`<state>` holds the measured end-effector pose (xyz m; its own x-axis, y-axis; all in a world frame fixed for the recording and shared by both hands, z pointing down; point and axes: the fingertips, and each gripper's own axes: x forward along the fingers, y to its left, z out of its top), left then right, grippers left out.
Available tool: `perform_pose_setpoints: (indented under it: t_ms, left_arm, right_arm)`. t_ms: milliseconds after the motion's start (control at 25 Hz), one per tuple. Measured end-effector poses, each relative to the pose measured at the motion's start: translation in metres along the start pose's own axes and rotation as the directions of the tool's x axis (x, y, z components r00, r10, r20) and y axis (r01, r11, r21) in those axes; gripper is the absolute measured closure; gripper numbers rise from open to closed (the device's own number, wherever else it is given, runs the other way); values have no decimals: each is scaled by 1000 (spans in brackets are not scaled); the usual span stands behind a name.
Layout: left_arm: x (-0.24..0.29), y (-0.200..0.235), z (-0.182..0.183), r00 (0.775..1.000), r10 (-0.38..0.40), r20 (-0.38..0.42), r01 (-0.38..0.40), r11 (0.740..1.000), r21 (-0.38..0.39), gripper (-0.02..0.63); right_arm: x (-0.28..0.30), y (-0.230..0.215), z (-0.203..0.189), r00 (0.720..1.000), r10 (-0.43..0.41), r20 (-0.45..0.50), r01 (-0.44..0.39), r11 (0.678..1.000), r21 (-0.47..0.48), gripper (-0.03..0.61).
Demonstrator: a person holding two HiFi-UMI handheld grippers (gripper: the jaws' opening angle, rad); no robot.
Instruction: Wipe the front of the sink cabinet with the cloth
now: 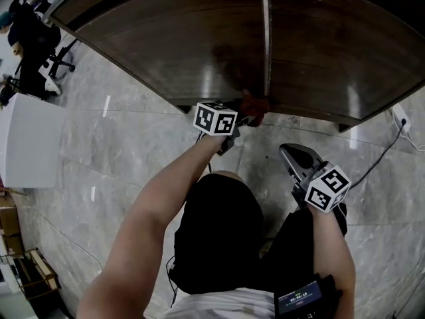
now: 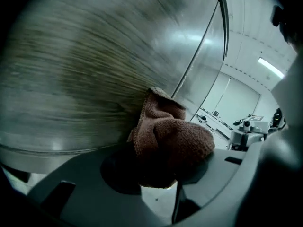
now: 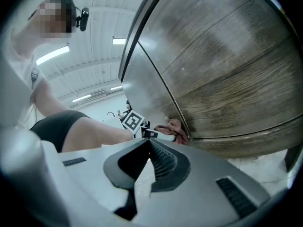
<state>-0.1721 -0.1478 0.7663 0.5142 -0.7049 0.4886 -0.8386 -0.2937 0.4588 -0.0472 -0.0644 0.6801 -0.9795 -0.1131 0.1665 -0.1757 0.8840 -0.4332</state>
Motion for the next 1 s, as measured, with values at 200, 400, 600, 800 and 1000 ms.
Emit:
perform_pose_setpoints:
  t_ms: [200,400,600,800,1000]
  left_arm:
    - [-35,41,-8,991,128,28,-127,991,-35,472]
    - [-97,106,-18,953,300,38,-297,953,-62,472]
    - [-162,166,-33,889,456,28,-452,887,-100,472]
    - [-226,215,-46,804,592,44,-572,792,-214,472]
    - [-277,243,-53,700,705,119,-629,686,-365,472]
  right_arm:
    - [3,3,-2,1000,22,-2,-22,1000,-12,566]
    - [17,6,-10,999,39,-35,-40,999,-32,566]
    - [29,8,-19,996,48,-73,-51,998,-41,566]
    - [37,4,-26,994,43,-96,-46,998,-37,566]
    - [41,-2,-35,992,36,-125,-42,998,-49,566]
